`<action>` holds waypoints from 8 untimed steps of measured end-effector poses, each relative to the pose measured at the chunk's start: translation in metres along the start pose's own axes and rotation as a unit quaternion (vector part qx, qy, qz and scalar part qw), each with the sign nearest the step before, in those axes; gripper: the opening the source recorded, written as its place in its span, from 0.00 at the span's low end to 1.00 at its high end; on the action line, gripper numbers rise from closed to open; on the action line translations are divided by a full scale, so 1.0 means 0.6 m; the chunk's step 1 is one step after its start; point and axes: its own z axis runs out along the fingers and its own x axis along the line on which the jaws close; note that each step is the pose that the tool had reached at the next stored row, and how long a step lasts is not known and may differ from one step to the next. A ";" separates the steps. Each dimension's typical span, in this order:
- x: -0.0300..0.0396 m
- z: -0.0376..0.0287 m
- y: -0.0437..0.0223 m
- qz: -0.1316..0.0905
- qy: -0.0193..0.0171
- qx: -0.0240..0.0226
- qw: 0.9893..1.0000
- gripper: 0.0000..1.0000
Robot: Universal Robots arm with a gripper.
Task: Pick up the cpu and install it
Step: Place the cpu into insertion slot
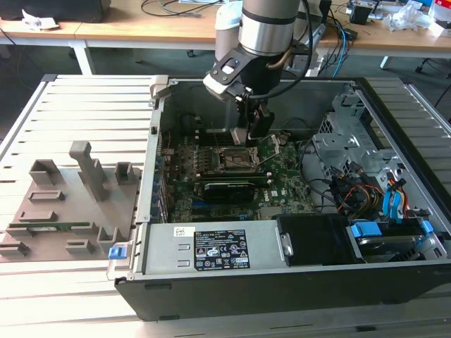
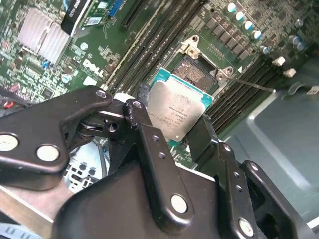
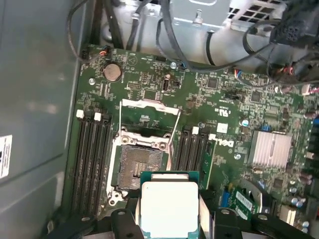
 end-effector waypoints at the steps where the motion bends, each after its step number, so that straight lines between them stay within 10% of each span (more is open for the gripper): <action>1: 0.000 0.000 0.000 0.005 0.001 0.000 1.000 0.55; 8: 0.000 0.001 0.000 0.046 0.005 0.001 0.999 0.55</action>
